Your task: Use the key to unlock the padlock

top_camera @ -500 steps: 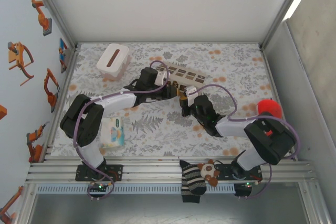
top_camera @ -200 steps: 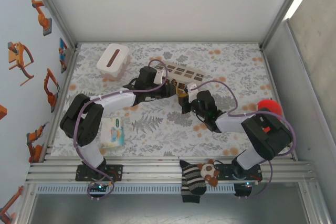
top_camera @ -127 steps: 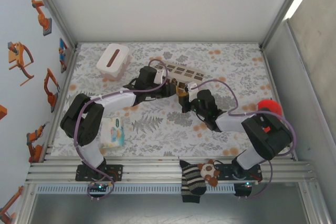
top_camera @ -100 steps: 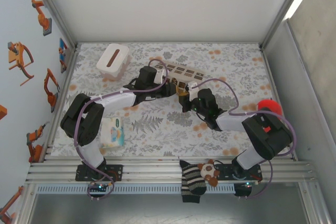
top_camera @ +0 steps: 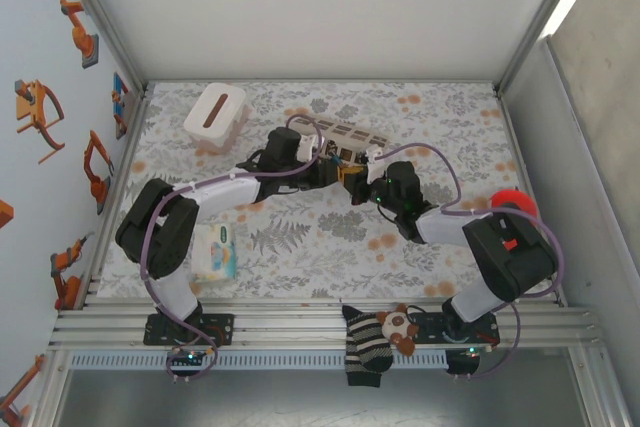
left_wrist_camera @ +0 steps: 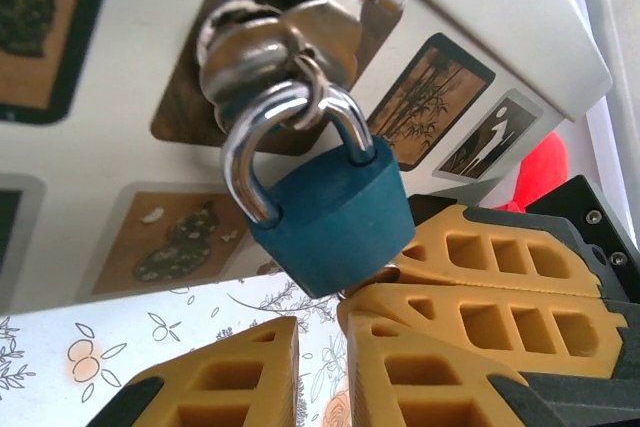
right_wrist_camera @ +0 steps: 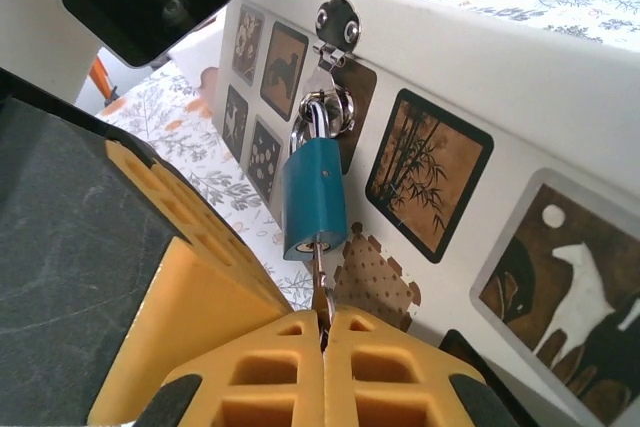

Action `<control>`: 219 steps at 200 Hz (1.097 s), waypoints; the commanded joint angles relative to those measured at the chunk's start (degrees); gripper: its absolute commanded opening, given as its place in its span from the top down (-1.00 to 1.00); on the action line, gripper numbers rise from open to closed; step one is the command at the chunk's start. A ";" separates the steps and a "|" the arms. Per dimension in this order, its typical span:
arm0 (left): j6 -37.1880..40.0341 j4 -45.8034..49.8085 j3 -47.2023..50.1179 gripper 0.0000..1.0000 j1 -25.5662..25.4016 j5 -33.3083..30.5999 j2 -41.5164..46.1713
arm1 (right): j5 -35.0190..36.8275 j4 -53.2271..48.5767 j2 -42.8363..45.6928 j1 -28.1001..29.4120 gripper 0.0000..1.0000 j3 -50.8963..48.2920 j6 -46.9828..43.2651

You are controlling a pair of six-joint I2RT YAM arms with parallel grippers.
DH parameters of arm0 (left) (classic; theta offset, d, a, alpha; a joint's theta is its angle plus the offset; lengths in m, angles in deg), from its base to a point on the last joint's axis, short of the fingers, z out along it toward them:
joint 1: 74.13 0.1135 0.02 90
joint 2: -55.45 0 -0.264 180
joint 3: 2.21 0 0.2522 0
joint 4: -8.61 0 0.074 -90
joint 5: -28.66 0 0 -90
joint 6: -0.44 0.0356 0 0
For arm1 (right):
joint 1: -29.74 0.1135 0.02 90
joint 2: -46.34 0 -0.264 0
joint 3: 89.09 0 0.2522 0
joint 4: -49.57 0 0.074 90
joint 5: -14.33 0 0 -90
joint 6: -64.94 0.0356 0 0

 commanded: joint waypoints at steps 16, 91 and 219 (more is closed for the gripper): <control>0.37 0.98 -1.11 0.61 -0.51 1.86 0.02 | -5.25 8.75 -0.01 0.57 1.00 2.94 0.07; 0.77 2.00 2.78 0.35 1.82 -1.32 8.05 | -3.21 4.71 -3.31 0.57 1.00 2.52 -1.54; -14.97 -14.28 24.67 0.06 12.77 -3.66 17.08 | 0.01 0.94 -12.12 6.15 1.00 5.21 1.48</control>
